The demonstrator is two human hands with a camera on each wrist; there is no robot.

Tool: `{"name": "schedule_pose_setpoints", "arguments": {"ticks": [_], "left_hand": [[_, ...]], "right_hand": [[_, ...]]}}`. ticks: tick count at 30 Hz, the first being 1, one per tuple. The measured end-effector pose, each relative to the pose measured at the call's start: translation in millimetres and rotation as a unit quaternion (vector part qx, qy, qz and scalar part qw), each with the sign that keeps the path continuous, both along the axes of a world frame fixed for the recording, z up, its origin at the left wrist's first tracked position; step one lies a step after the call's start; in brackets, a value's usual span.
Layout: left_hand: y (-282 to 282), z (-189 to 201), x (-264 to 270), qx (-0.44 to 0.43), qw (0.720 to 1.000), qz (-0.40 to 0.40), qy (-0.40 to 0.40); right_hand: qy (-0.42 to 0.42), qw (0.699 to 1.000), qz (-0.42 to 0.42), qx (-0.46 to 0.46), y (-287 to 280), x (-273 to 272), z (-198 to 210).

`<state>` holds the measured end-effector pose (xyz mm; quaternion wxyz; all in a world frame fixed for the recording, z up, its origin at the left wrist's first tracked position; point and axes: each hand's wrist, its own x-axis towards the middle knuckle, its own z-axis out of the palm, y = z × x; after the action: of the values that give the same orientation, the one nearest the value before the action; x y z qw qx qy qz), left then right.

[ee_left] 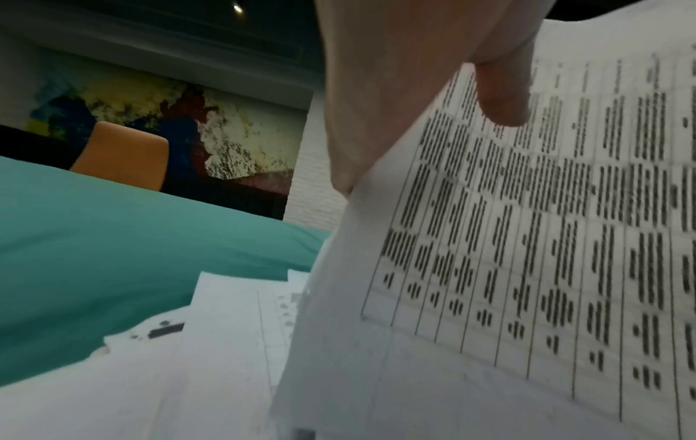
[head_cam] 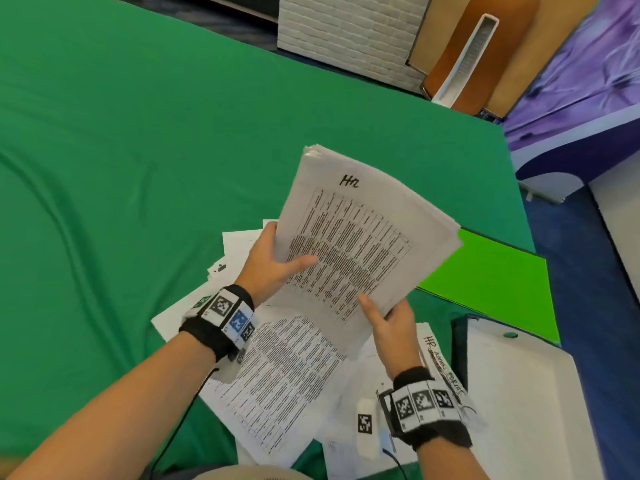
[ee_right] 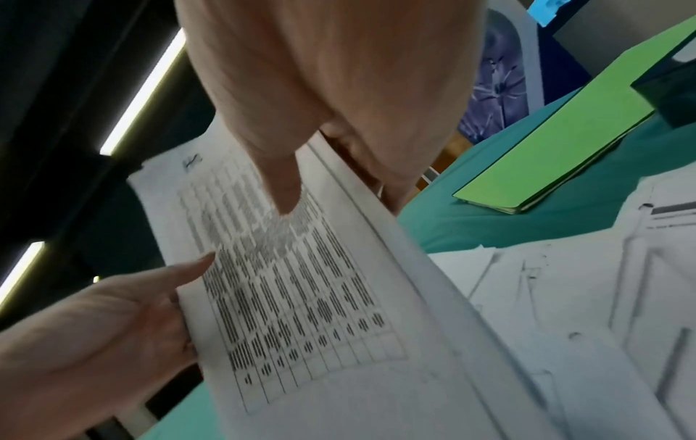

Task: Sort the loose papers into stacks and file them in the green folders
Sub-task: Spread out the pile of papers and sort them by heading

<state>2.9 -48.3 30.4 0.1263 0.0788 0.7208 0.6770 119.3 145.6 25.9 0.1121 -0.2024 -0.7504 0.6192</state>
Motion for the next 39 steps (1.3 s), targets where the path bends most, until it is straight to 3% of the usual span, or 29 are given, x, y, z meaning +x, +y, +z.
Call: {"name": "schedule_pose_setpoints", "arguments": {"ticks": [6, 9, 11, 15, 18, 21, 23, 27, 32, 34, 37, 39], "left_hand": [[17.3, -13.6, -6.4, -0.022, 0.999, -0.02, 0.012], [11.4, -27.5, -30.3, -0.17, 0.984, -0.044, -0.005], [1.2, -42.3, -50.7, -0.299, 0.953, -0.044, -0.014], [-19.5, -64.2, -93.1, -0.525, 0.85, -0.042, 0.024], [-30.6, -71.2, -114.0, -0.606, 0.792, -0.076, 0.029], [-40.2, -77.8, -124.9, -0.632, 0.77, -0.08, 0.026], [-44.8, -78.7, -126.2, -0.628, 0.773, -0.087, 0.009], [-50.0, -72.6, -118.9, -0.542, 0.832, -0.114, -0.012], [-57.2, -30.1, -100.0, -0.473, 0.87, -0.087, 0.108], [-61.0, -8.8, -92.6, -0.464, 0.869, -0.075, 0.157], [-66.6, 20.6, -83.3, -0.497, 0.835, -0.039, 0.233], [-71.3, 36.9, -78.4, -0.493, 0.831, -0.004, 0.257]], "right_hand": [[0.013, 0.996, -0.085, 0.017, 12.8, -11.1, 6.2], [0.0, 0.993, -0.12, 0.023, 34.9, -2.7, 4.8], [-0.044, 0.986, -0.161, 0.021, 51.4, 9.2, -13.1], [-0.142, 0.968, -0.205, -0.016, 67.4, 39.6, -55.2], [-0.192, 0.953, -0.225, -0.06, 69.6, 54.9, -75.8], [-0.224, 0.938, -0.242, -0.108, 68.2, 59.3, -82.0], [-0.232, 0.936, -0.24, -0.114, 68.8, 59.2, -84.2], [-0.235, 0.937, -0.235, -0.105, 64.1, 56.2, -89.3], [-0.219, 0.946, -0.22, -0.097, 60.2, 51.9, -86.2], [-0.213, 0.947, -0.221, -0.1, 60.0, 51.6, -89.3], [-0.212, 0.946, -0.224, -0.098, 58.5, 51.2, -94.9], [-0.212, 0.946, -0.223, -0.1, 56.6, 53.8, -98.4]]}}
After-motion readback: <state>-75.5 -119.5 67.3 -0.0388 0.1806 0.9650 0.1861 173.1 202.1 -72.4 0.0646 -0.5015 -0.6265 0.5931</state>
